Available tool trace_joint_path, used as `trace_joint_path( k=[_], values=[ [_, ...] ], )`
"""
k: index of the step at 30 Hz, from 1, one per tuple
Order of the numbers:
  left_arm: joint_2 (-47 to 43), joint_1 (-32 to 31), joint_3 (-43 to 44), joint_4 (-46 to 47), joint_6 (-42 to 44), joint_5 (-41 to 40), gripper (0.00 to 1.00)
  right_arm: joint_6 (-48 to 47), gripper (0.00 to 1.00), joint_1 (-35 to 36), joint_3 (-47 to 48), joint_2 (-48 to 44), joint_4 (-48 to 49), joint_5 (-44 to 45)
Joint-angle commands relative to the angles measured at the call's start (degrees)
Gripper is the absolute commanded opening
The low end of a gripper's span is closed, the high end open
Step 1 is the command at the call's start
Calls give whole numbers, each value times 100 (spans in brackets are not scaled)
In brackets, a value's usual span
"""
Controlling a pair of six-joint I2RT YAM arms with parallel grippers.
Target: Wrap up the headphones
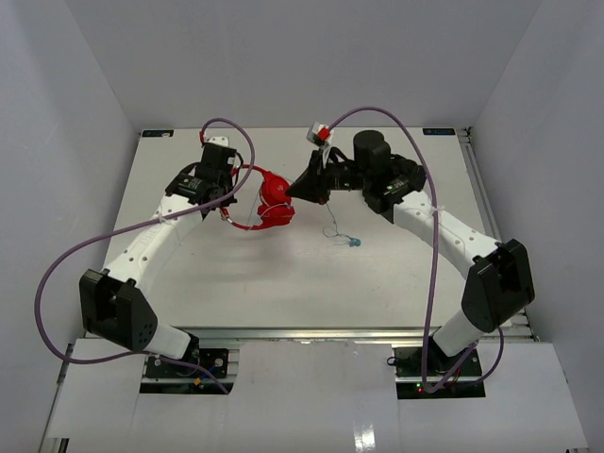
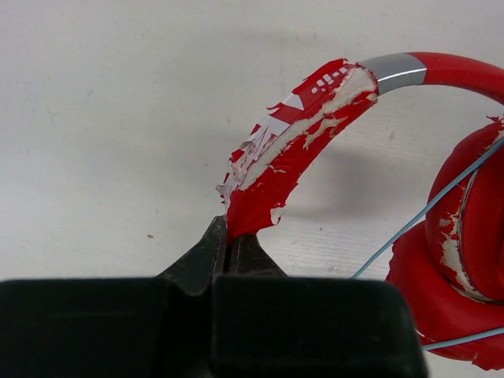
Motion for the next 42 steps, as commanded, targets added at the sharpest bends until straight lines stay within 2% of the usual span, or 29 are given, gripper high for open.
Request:
trace_joint_path(
  k=[1, 9, 13, 25, 42],
  values=[
    [-55, 82, 584, 185, -641, -463, 0, 671, 8, 425, -284, -182, 1248, -430],
    [-109, 82, 848, 332, -1379, -379, 0, 722, 8, 970, -185, 357, 1451, -190],
    [-258, 106, 903, 376, -1831, -250, 0, 665, 8, 1154, -440, 348, 1650, -82],
    [-881, 287, 759, 510, -2588, -47, 0, 687, 8, 1327, -1284, 144, 2259, 256],
    [-2179, 363, 312, 803, -3155, 1017, 0, 675, 8, 1357, -2352, 208, 3198, 779]
  ],
)
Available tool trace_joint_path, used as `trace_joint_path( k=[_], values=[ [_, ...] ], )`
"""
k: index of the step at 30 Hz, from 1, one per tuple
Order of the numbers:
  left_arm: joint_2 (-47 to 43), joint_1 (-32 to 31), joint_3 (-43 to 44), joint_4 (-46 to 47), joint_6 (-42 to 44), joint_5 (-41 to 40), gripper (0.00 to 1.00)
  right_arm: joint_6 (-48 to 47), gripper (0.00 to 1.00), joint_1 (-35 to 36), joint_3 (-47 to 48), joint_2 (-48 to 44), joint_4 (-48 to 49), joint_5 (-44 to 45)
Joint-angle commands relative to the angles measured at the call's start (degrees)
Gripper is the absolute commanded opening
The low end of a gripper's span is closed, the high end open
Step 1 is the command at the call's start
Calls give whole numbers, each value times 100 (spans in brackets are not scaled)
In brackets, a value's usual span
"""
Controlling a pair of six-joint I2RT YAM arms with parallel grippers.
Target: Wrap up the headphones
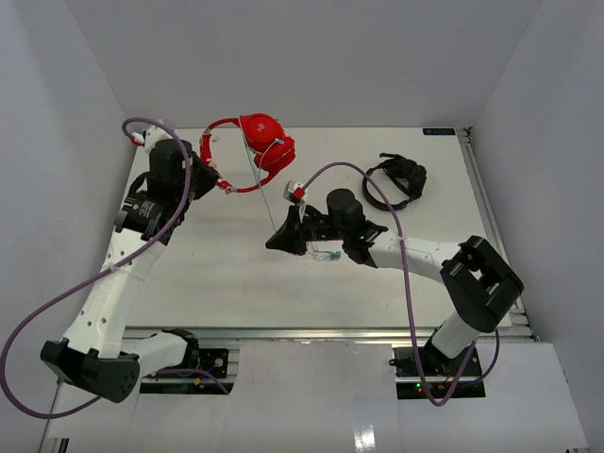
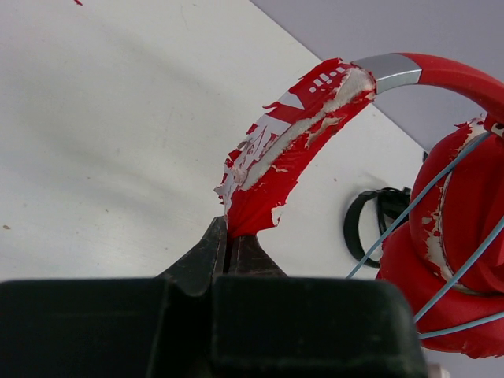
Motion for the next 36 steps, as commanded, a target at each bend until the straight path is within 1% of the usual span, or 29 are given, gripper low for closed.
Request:
trace_joint_path(
  k=[1, 5, 10, 14, 16, 18, 20, 23, 29, 36],
  values=[
    [-673, 56, -64, 650, -400, 492, 0, 15, 8, 57, -184, -2, 602, 238],
    [-1099, 54, -294, 702, -355, 891, 0, 56, 8, 55, -254, 53, 727, 608],
    [-1521, 48, -646, 683, -226, 1498, 0, 49, 8, 40, -89, 159, 727, 1049],
    [-1722, 54, -776, 548, 99, 1741, 0, 52, 8, -14, 16, 198, 761, 1690],
    [-1790, 48, -801, 547, 382, 2138, 0, 139, 8, -114, 108, 277, 788, 1975],
    [-1790, 48, -824, 551, 621, 2945, 0, 261, 8, -242, 207, 358, 808, 2081],
    [-1764, 48, -909, 564, 897, 3557, 0, 353, 8, -328, 246, 397, 925, 2245],
    [-1743, 48, -1169, 609, 1275, 4269, 0, 445, 8, -429, 343, 409, 1036, 2421],
    [-1677, 56, -1580, 542, 1773, 4710, 0, 402, 8, -554, 454, 273, 1195, 2839],
    [-1559, 48, -1792, 490, 2046, 4864, 0, 488, 8, -713, -182, -100, 2157, 2937]
  ],
)
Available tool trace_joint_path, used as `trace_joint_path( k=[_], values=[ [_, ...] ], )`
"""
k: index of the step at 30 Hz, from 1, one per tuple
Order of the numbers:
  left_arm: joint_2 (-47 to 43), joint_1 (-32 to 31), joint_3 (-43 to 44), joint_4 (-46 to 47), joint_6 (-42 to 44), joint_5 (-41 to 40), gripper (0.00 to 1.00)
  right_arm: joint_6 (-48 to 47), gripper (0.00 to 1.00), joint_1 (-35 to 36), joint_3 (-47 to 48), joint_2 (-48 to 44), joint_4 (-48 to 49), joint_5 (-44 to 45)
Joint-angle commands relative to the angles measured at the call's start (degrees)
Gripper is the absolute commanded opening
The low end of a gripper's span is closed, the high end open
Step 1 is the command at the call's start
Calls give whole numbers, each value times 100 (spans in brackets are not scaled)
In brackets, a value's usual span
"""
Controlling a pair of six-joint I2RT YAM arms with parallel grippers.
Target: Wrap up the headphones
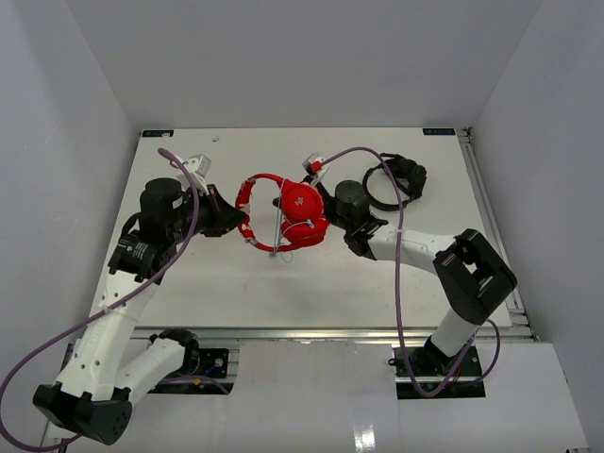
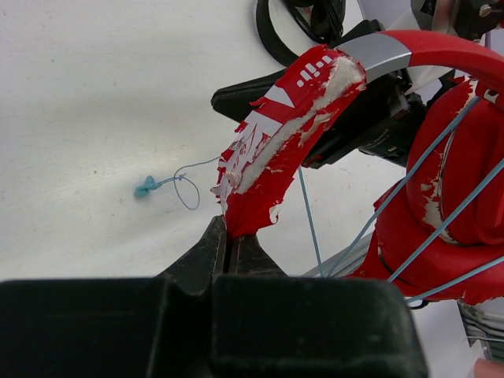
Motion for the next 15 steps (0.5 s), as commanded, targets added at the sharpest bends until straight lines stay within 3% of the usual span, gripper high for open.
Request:
trace_joint_path(
  k=[1, 15],
  values=[
    [-98, -55, -31, -22, 201, 1043, 0, 54, 8, -293, -401, -440, 1156, 696],
    [97, -57, 52, -51, 204, 1296, 0, 75, 20, -408, -1291, -768, 2608, 445]
  ],
)
